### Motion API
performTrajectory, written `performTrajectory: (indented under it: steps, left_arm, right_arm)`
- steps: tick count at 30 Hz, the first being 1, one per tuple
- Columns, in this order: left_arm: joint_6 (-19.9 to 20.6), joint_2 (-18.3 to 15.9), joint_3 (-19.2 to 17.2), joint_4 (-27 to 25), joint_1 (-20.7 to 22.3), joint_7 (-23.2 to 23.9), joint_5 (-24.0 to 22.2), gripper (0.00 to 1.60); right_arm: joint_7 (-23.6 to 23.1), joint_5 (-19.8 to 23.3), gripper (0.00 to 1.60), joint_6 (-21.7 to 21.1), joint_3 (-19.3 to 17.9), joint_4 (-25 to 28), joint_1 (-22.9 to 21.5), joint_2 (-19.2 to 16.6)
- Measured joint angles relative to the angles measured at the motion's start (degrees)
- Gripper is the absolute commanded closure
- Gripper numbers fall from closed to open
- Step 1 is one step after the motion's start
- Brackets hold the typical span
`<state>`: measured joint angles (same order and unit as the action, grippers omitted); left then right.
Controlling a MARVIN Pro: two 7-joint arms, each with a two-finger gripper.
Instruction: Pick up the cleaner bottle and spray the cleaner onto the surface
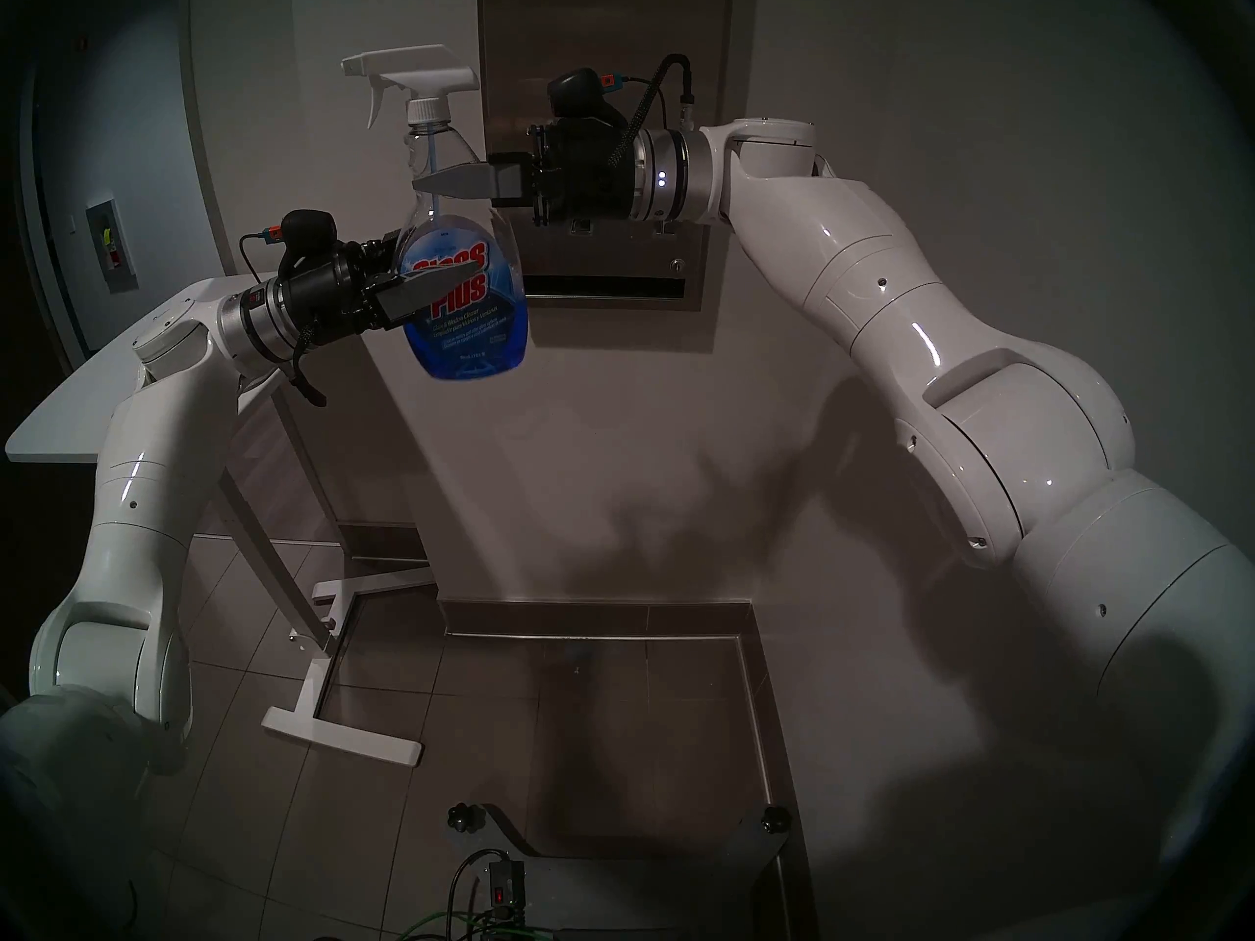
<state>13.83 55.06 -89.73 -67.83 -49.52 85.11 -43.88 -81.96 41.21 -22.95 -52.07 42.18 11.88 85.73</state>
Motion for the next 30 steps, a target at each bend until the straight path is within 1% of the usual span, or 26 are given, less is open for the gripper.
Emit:
performTrajectory:
  steps: [3,7,15,18,22,25,26,28,30]
  left_arm:
    - [0.34,0.0,-0.35,-0.48,0.01,-0.01,-0.42,0.0]
    - [0.77,0.07,-1.17,-1.24,0.01,-0.1,-1.23,0.0]
    - [1.17,0.57,-3.87,-2.09,-1.01,-1.47,-2.26,0.0]
    - [1.31,0.85,-5.4,-2.29,-1.58,-2.16,-2.99,0.0]
    - [1.49,1.02,-6.54,-2.42,-1.98,-2.7,-3.58,0.0]
    - [1.58,1.22,-7.18,-2.43,-2.25,-3.02,-3.88,0.0]
    - [1.61,1.37,-7.46,-2.43,-2.38,-3.2,-4.01,0.0]
    - [1.63,1.53,-7.7,-2.43,-2.52,-3.36,-4.12,0.0]
    - [1.63,1.53,-7.7,-2.43,-2.52,-3.36,-4.12,0.0]
  right_arm:
    - [-0.87,0.17,1.6,1.19,0.53,-0.23,0.19,-0.19]
    - [-1.86,0.24,1.6,3.78,1.27,-0.92,0.35,-0.36]
    - [-3.1,-0.15,1.6,10.98,1.46,-3.28,-0.31,-0.42]
    - [-3.02,-0.93,1.6,14.34,1.33,-4.14,-0.57,-0.5]
    - [-1.5,-1.92,1.6,17.14,1.17,-4.25,-0.57,-0.76]
    - [0.36,-2.69,1.6,18.92,0.99,-4.1,-0.57,-1.03]
    - [1.62,-3.16,1.6,19.8,0.88,-3.83,-0.54,-1.22]
    - [2.93,-3.6,1.6,20.53,0.78,-3.47,-0.49,-1.43]
    - [2.93,-3.6,1.6,20.53,0.78,-3.47,-0.49,-1.43]
